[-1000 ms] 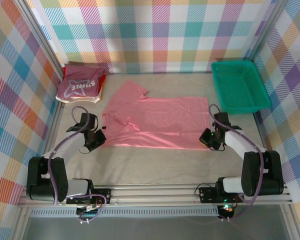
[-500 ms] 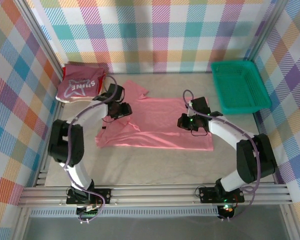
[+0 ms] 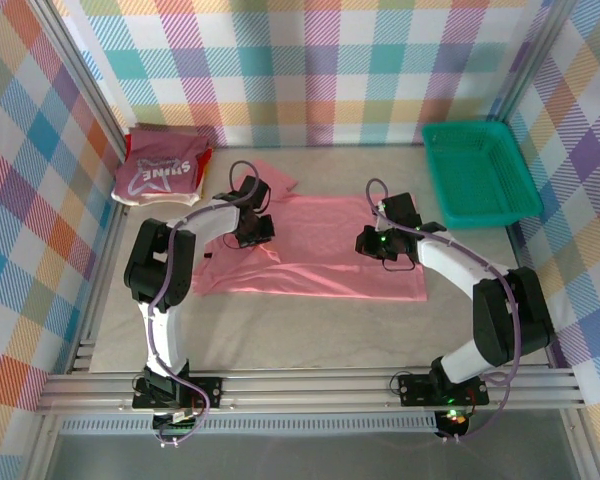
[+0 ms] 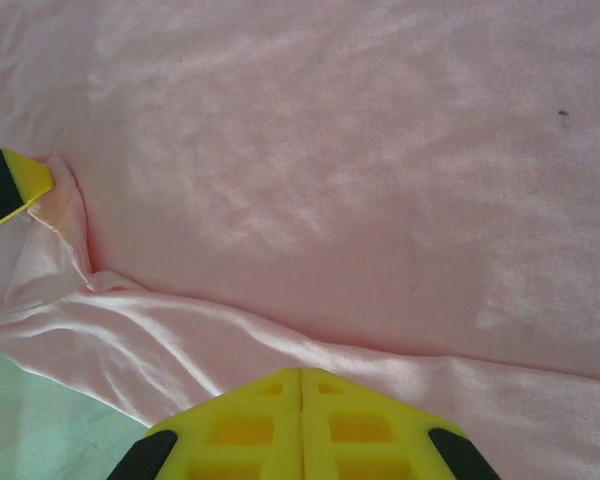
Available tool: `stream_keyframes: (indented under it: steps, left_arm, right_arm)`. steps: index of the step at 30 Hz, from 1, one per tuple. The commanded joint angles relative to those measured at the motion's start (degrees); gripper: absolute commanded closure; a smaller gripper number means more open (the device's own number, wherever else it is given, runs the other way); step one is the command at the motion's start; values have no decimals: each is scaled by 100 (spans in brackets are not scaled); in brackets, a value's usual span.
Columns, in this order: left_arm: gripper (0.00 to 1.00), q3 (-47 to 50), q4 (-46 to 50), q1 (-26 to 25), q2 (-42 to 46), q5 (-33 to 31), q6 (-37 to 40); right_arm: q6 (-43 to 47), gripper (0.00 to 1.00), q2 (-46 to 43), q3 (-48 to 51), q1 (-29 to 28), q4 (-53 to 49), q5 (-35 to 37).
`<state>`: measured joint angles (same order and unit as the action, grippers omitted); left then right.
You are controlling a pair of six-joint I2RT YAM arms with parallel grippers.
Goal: Fold and stack the t-shirts
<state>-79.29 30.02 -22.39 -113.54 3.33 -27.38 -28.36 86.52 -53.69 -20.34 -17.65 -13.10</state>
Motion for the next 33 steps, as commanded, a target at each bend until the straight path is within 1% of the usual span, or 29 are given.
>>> stream_keyframes:
  steps: [1, 6, 10, 11, 12, 13, 14, 15, 18, 20, 23, 27, 29, 31, 33]
  left_arm:
    - [100, -268, 113, -52, -16, -227, -1]
    - [100, -680, 335, -110, -185, -406, 129]
    - [100, -1402, 716, -219, -673, -504, 369]
    - [98, -1576, 812, -242, -807, -501, 434]
    - [87, -1810, 972, -271, -971, -518, 505]
    - [72, -2036, 1143, -291, -1131, -523, 570]
    - [69, -2169, 1241, -313, -1226, -547, 626]
    - [69, -2230, 1277, -347, -1267, -581, 671]
    - [66, -2099, 1240, -412, -1113, -826, 736]
    - [66, -1798, 1107, -415, -802, -1106, 735]
    - [62, -1064, 717, -368, -46, -1401, 642]
    - [60, 375, -43, -104, 1273, -1368, 109]
    - [61, 1127, -288, 73, 1892, -1326, -170]
    - [64, 1894, -411, 310, 2475, -1171, -378]
    - [71, 2366, -356, 558, 2857, -939, -488]
  right_arm:
    - [95, 93, -20, -177, -12, 14, -41]
    - [93, 92, 31, -194, -14, 44, -70]
    - [107, 91, 39, -197, -8, 49, -76]
    - [103, 89, 40, -196, -11, 51, -95]
    - [105, 87, 32, -197, -9, 52, -112]
    - [111, 87, 25, -194, -12, 32, -137]
    - [111, 87, 15, -186, -11, 25, -144]
    - [125, 87, -2, -170, -9, 15, -149]
    - [134, 87, -55, -134, -12, -23, -123]
    - [155, 87, -82, -99, -10, -23, -106]
    - [199, 87, -108, -63, -18, -61, -1]
    - [151, 87, -171, 13, 1, -160, 385]
    - [-37, 88, -173, 87, 75, -295, 635]
    - [-217, 92, -233, 263, 196, -279, 664]
    - [-363, 97, -363, 498, 314, -248, 659]
